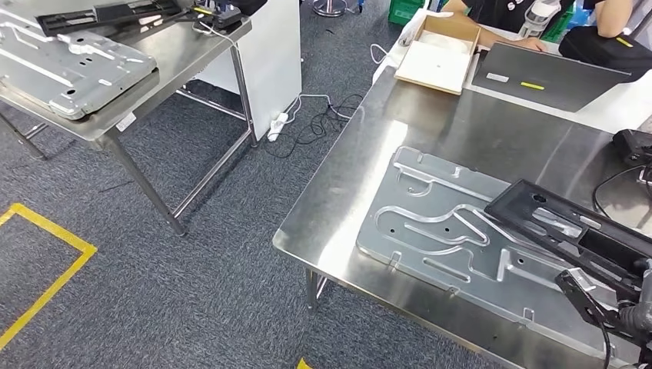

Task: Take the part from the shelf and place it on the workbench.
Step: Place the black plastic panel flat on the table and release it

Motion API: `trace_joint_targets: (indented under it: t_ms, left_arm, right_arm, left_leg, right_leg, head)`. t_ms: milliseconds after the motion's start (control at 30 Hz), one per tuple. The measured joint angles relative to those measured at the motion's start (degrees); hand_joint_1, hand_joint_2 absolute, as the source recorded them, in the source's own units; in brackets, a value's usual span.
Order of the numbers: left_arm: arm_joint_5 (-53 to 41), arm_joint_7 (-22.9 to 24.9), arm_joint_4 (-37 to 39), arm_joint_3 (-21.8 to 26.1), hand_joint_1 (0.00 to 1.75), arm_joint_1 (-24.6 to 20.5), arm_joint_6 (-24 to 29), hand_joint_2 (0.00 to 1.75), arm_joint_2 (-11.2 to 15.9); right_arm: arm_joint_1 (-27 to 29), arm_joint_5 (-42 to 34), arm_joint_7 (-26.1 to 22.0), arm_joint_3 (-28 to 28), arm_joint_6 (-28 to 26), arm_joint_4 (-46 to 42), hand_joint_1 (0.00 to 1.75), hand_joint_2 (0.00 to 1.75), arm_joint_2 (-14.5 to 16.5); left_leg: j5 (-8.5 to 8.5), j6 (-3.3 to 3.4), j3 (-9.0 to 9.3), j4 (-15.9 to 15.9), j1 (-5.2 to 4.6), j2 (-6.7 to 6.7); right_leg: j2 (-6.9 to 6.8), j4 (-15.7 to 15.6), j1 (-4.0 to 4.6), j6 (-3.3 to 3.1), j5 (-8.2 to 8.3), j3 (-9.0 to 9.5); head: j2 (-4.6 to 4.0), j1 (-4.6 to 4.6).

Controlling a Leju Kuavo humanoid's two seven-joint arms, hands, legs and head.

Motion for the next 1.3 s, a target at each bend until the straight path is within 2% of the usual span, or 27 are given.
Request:
trace_joint_targets:
  t_ms: [33,67,100,200,267,333,367,400,433,467,533,600,667,700,767,833,867,900,933,1000,1033,1067,1133,1167,1200,1233,1300]
  left_arm:
    - [-0.13,0.27,0.0,0.0,0.0,0.01,0.13,0.0,0.0]
    - [-0.18,0.56,0.0,0.01,0.0,0.04,0.24,0.0,0.01]
    - [-0.19,0.87,0.0,0.01,0.0,0.08,0.32,0.0,0.02]
    - [-0.2,1.38,0.0,0.02,0.0,0.15,0.37,0.0,0.08]
    - [-0.2,1.57,0.0,0.03,0.0,0.2,0.45,0.0,0.09]
    - [-0.14,1.7,0.0,0.05,0.0,0.26,0.54,0.0,0.09]
    - [-0.02,1.69,0.0,0.13,0.0,0.28,0.53,0.0,0.09]
    - [0.12,1.6,0.0,0.24,0.0,0.29,0.42,0.0,0.09]
    - [0.33,1.45,0.0,0.41,0.0,0.28,0.16,0.0,0.09]
    - [0.54,1.22,0.0,0.62,0.0,0.28,-0.22,0.0,0.1]
    - [0.82,0.85,0.0,0.98,0.0,0.33,-0.93,0.0,0.26]
    - [0.92,0.66,0.0,1.21,0.0,0.38,-1.2,0.0,0.37]
    - [0.96,0.52,0.0,1.33,0.0,0.49,-1.37,0.0,0.32]
    - [0.98,0.47,0.0,1.36,0.0,0.55,-1.48,0.0,0.32]
    - [0.99,0.41,0.0,1.41,0.0,0.58,-1.7,0.0,0.32]
    - [0.98,0.39,0.0,1.47,0.0,0.55,-1.87,0.0,0.32]
    - [0.98,0.39,0.0,1.51,0.0,0.55,-1.94,0.0,0.31]
    - [0.98,0.39,0.0,1.58,0.0,0.56,-1.99,0.0,0.31]
    - [0.98,0.39,0.0,1.67,0.0,0.56,-2.03,0.0,0.31]
    - [0.94,0.39,0.0,1.88,0.0,0.53,-2.05,0.0,0.3]
    - [0.92,0.39,0.0,1.99,0.0,0.51,-2.05,0.0,0.28]
    - [0.91,0.4,0.0,2.1,0.0,0.5,-2.05,0.0,0.27]
    - [0.9,0.41,0.0,2.3,0.0,0.47,-2.05,0.0,0.23]
    - [0.9,0.44,0.0,2.37,0.0,0.51,-2.05,0.0,0.22]
    - [0.9,0.47,0.0,2.41,0.0,0.53,-2.05,0.0,0.21]
    - [0.9,0.53,0.0,2.44,0.0,0.53,-2.05,0.0,0.2]
    - [0.91,0.63,0.0,2.52,0.0,0.54,-2.06,0.0,0.2]
  right_arm:
    - [-0.58,0.18,0.33,0.25,-0.03,0.67,0.0,0.0,-0.31]
    - [-1.04,0.3,0.65,0.58,-0.07,1.34,0.0,0.0,-0.55]
    - [-1.42,0.36,0.94,0.98,-0.11,1.96,0.0,0.0,-0.72]
    - [-1.98,0.34,1.38,1.91,-0.26,3.13,0.0,0.0,-0.93]
    - [-2.22,0.1,1.49,2.33,-0.41,3.66,0.0,0.0,-1.04]
    - [-2.25,-0.21,1.68,2.78,-0.56,4.14,0.0,0.0,-1.08]
    - [-2.2,-0.33,1.77,2.98,-0.62,4.35,0.0,0.0,-1.05]
    - [-2.14,-0.41,1.84,3.15,-0.67,4.53,0.0,0.0,-1.0]
    - [-2.09,-0.49,1.86,3.28,-0.73,4.66,0.0,0.0,-0.93]
    - [-2.01,-0.61,1.84,3.38,-0.85,4.76,0.0,0.0,-0.84]
    - [-1.75,-0.83,1.63,3.57,-1.23,4.9,0.0,0.0,-0.5]
    - [-1.33,-0.94,1.34,3.76,-1.65,4.96,0.0,0.0,-0.07]
    - [-0.93,-0.94,1.05,3.94,-1.9,4.85,0.0,0.0,0.23]
    - [-0.76,-0.93,0.91,4.02,-2.05,4.71,0.0,0.0,0.32]
    - [-0.57,-0.92,0.61,4.09,-2.4,4.2,0.0,0.0,0.48]
    - [-0.36,-0.92,0.27,4.17,-2.61,3.73,0.0,0.0,0.75]
    - [-0.22,-0.92,0.15,4.25,-2.64,3.55,0.0,0.0,0.91]
    - [-0.09,-0.92,0.09,4.32,-2.64,3.43,0.0,0.0,1.04]
    - [0.0,-0.92,0.09,4.38,-2.64,3.27,0.0,0.0,1.13]
    - [0.01,-0.92,0.04,4.45,-2.65,2.77,0.0,0.0,1.21]
    - [0.06,-0.92,-0.03,4.49,-2.66,2.44,0.0,0.0,1.25]
    - [0.14,-0.91,-0.1,4.53,-2.67,2.12,0.0,0.0,1.32]
    - [0.3,-0.8,-0.24,4.62,-2.68,1.49,0.0,0.0,1.49]
    - [0.33,-0.66,-0.29,4.71,-2.68,1.2,0.0,0.0,1.61]
    - [0.33,-0.4,-0.33,4.83,-2.7,0.92,0.0,0.0,1.72]
    - [0.37,-0.09,-0.37,4.96,-2.73,0.63,0.0,0.0,1.87]
    - [0.47,0.55,-0.38,5.26,-2.78,0.19,0.0,0.0,2.15]
  left_leg:
    - [-0.32,-0.35,0.2,0.08,-0.11,-0.02]
    - [-0.52,-0.68,0.25,0.13,-0.22,-0.03]
    - [-0.62,-0.96,0.22,0.12,-0.32,-0.04]
    - [-1.53,-1.7,0.01,1.05,-0.21,-0.03]
    - [-4.02,-2.1,-2.41,6.09,-0.12,0.0]
    - [-6.81,-2.14,-6.82,13.98,-0.14,0.01]
    - [-7.06,-2.01,-8.49,16.51,-0.17,0.02]
    - [-6.21,-1.76,-9.19,17.0,-0.26,0.02]
    - [-4.36,-1.37,-8.75,15.23,-0.38,0.01]
    - [-1.82,-0.78,-7.41,11.6,-0.59,0.0]
    - [1.62,0.62,-4.69,4.6,-1.07,0.01]
    - [2.44,1.31,-3.84,1.75,-1.47,0.0]
    - [2.95,1.31,-3.74,0.69,-1.47,-0.02]
    - [3.4,1.38,-3.62,0.02,-1.31,0.01]
    - [4.36,1.5,-3.66,-1.1,-0.92,0.14]
    - [4.9,1.56,-4.29,-1.15,-0.88,0.2]
    - [5.11,1.48,-4.7,-1.05,-0.87,0.21]
    - [5.33,1.36,-5.13,-0.88,-0.82,0.21]
    - [5.55,1.2,-5.6,-0.63,-0.72,0.21]
    - [5.94,0.7,-6.54,0.06,-0.52,0.18]
    - [6.16,0.36,-6.87,0.32,-0.47,0.14]
    - [6.41,-0.02,-7.07,0.53,-0.47,0.07]
    - [7.11,-0.88,-7.27,0.53,-0.46,-0.07]
    - [7.34,-1.3,-7.41,0.58,-0.42,-0.13]
    - [6.89,-1.67,-7.73,0.93,-0.36,-0.13]
    - [5.38,-1.99,-8.26,2.09,-0.3,-0.12]
    - [-0.14,-2.45,-9.94,7.48,-0.16,-0.06]
  right_leg:
    - [0.02,-2.76,0.11,-0.25,0.88,1.22]
    - [0.05,-4.16,0.28,-0.53,0.89,1.82]
    - [0.09,-4.5,0.49,-0.85,0.42,2.02]
    - [0.04,-4.83,0.32,-1.94,0.04,2.27]
    - [-0.12,-4.99,0.29,-2.6,-0.19,2.69]
    - [-0.25,-4.98,0.58,-3.06,-0.48,2.97]
    - [-0.27,-4.96,0.78,-3.22,-0.57,3.14]
    - [-0.25,-4.95,0.98,-3.33,-0.65,3.35]
    - [-0.19,-4.94,1.19,-3.41,-0.72,3.62]
    - [-0.1,-4.93,1.38,-3.46,-0.81,3.89]
    - [0.05,-4.87,1.66,-3.38,-0.95,4.0]
    - [0.07,-4.84,1.45,-2.9,-0.8,3.57]
    - [0.05,-5.03,1.21,-2.21,-0.6,3.39]
    - [0.06,-4.82,1.19,-1.91,-1.07,3.34]
    - [0.1,-1.52,1.13,-1.39,-4.22,2.2]
    - [0.1,5.05,0.84,-0.83,-8.48,-0.11]
    - [0.09,7.57,0.66,-0.55,-9.55,-0.79]
    - [0.08,8.33,0.47,-0.31,-9.52,-0.58]
    - [0.07,6.87,0.29,-0.08,-8.48,0.72]
    - [0.09,-0.61,0.0,0.28,-5.73,5.48]
    - [0.24,-3.82,0.1,0.18,-4.62,7.35]
    - [0.38,-5.83,0.25,-0.09,-4.11,8.4]
    - [0.65,-6.18,0.72,-1.02,-3.52,8.19]
    - [0.58,-6.23,0.63,-1.57,-3.26,7.81]
    - [0.47,-6.25,0.59,-2.11,-2.84,7.35]
    - [0.32,-6.33,0.51,-2.7,-2.3,6.81]
    - [0.04,-6.33,0.6,-3.5,-1.2,5.52]
  head:
    - [-0.01,0.0]
    - [-0.01,0.0]
    - [-0.01,0.0]
    - [0.01,-0.04]
    - [0.01,-0.07]
    - [0.0,-0.08]
    - [0.0,-0.08]
    - [0.0,-0.08]
    - [0.0,-0.08]
    - [0.01,-0.07]
    - [0.0,-0.04]
    - [0.0,-0.05]
    - [-0.01,-0.08]
    - [-0.01,-0.07]
    - [-0.01,-0.04]
    - [0.0,-0.04]
    - [0.0,-0.04]
    - [0.01,-0.04]
    - [0.0,-0.04]
    - [0.01,-0.04]
    - [0.01,-0.04]
    - [0.01,-0.04]
    - [0.0,-0.04]
    - [0.01,-0.04]
    - [0.01,-0.06]
    - [0.01,-0.08]
    - [0.0,-0.14]
